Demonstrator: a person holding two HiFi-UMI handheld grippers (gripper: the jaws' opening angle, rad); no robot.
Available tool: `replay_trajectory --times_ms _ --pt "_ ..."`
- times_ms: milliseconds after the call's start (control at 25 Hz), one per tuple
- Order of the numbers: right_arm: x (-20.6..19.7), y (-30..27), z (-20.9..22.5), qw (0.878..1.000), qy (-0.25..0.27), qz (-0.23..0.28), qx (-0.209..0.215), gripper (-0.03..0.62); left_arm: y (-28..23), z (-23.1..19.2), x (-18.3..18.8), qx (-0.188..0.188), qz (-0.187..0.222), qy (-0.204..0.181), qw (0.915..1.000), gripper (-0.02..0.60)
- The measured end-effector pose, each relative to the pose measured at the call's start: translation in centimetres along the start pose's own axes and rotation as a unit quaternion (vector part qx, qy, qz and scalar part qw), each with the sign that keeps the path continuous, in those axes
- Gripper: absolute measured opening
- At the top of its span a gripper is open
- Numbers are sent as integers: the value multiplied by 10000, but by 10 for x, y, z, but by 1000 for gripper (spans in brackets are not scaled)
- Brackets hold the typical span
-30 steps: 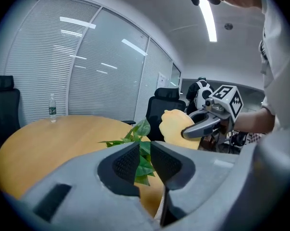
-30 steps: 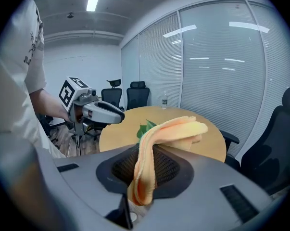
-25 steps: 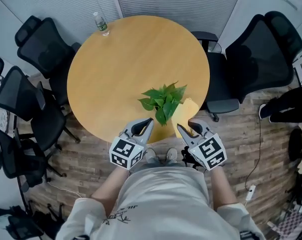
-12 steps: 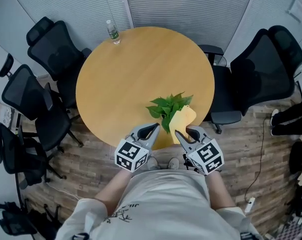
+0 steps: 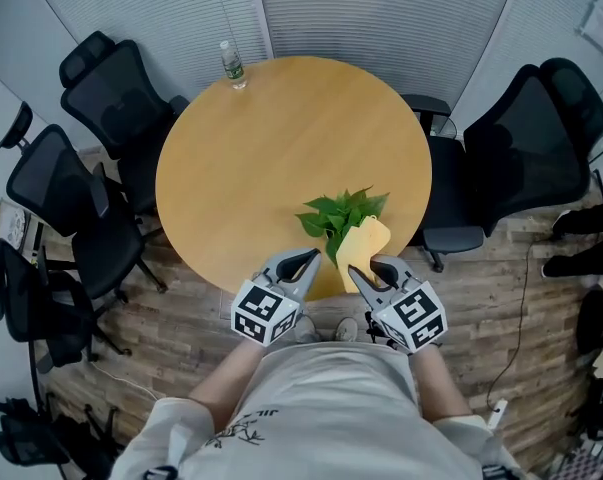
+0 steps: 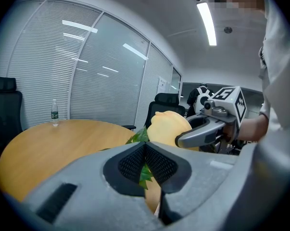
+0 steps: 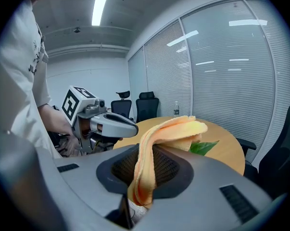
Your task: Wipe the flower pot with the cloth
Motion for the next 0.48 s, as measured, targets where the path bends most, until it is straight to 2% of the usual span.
replay_trajectory --times_ms 480 --pt "1 -3 -3 9999 -20 6 144 61 6 2 -4 99 -25 51 9999 11"
Point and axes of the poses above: the fingertips, and each gripper's own axes: y backward along the fingers, z to its right, x out of its top, the point moved 10 cm from there along y, backward along the fingers, and after that the axes turned 13 degrees about -y, right-handed, at the moved point
